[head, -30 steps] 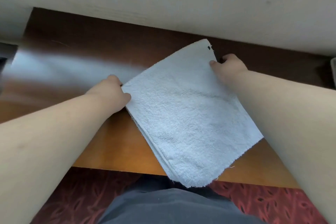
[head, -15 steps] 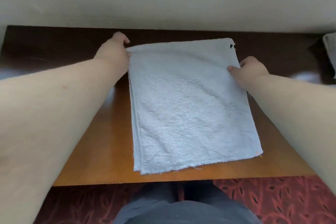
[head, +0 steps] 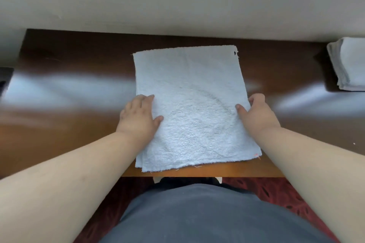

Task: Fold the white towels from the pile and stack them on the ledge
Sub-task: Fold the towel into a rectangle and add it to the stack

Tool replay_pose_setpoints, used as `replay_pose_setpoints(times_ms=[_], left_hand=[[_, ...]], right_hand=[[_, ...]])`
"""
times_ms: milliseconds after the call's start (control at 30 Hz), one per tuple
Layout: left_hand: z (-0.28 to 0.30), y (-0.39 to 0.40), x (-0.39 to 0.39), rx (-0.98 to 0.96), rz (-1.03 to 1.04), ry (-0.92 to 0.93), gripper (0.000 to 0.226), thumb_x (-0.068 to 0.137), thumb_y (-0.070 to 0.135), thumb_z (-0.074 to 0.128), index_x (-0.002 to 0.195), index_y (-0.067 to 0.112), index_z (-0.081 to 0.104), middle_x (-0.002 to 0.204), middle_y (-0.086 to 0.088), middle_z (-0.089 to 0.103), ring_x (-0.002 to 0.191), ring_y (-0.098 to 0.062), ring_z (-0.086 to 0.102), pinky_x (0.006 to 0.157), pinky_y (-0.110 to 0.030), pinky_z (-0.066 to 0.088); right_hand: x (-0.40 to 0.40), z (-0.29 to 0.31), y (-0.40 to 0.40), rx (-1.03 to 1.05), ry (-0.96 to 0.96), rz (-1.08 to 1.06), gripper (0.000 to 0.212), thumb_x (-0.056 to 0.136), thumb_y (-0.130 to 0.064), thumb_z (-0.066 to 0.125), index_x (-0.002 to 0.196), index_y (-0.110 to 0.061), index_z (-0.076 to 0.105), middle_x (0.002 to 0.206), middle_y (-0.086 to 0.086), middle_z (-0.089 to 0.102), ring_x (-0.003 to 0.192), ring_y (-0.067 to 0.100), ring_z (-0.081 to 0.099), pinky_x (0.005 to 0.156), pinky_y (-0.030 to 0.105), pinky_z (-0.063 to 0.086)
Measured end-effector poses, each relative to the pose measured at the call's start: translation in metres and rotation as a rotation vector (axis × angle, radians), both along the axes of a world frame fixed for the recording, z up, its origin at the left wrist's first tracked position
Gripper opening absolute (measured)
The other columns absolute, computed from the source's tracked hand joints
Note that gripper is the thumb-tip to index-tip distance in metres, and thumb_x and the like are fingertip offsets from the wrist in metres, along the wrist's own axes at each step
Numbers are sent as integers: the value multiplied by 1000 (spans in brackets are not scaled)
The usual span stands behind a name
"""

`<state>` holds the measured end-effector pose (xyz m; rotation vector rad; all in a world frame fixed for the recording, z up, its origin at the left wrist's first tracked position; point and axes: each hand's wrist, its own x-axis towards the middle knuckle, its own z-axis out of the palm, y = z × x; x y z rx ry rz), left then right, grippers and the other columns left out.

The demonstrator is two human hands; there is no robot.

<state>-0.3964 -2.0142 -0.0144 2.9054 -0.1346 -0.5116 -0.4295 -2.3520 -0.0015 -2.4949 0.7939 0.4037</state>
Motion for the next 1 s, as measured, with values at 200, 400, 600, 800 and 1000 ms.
replay_pose_setpoints(times_ms=[200, 400, 600, 800, 1000], left_hand=[[12, 7, -24, -358, 558, 188, 49, 90, 44, 64, 129, 17, 53, 106, 3, 65, 82, -10, 56, 68, -25, 40], [14, 6, -14, -254, 631, 248, 30, 93, 46, 59, 104, 18, 60, 94, -5, 68, 82, -27, 66, 74, -32, 51], [12, 5, -6, -234, 638, 279, 24, 96, 39, 55, 85, 18, 59, 95, -13, 70, 91, -35, 68, 88, -40, 55], [5, 18, -11, -246, 590, 103, 19, 95, 33, 53, 89, 16, 47, 78, -6, 59, 66, -22, 54, 58, -31, 38], [4, 28, -23, -371, 624, 96, 32, 92, 39, 64, 105, 18, 44, 95, -1, 59, 81, -22, 57, 69, -32, 39]], right_hand=[[-30, -9, -12, 143, 4, -133, 26, 91, -51, 57, 99, -27, 49, 84, -6, 60, 70, 7, 52, 55, 24, 34], [-21, -15, -19, 193, 21, -185, 19, 93, -48, 54, 92, -29, 51, 81, -3, 60, 70, 16, 55, 56, 25, 36], [-23, -12, -23, 254, 11, -159, 17, 90, -41, 61, 93, -26, 54, 83, -3, 62, 73, 16, 59, 62, 28, 46], [-25, -8, -22, 300, 55, -120, 11, 90, -39, 60, 88, -28, 56, 91, 0, 67, 84, 24, 66, 82, 43, 59], [-31, 1, -18, 374, 61, -160, 17, 90, -37, 64, 85, -24, 54, 86, 6, 66, 78, 28, 68, 75, 47, 62]])
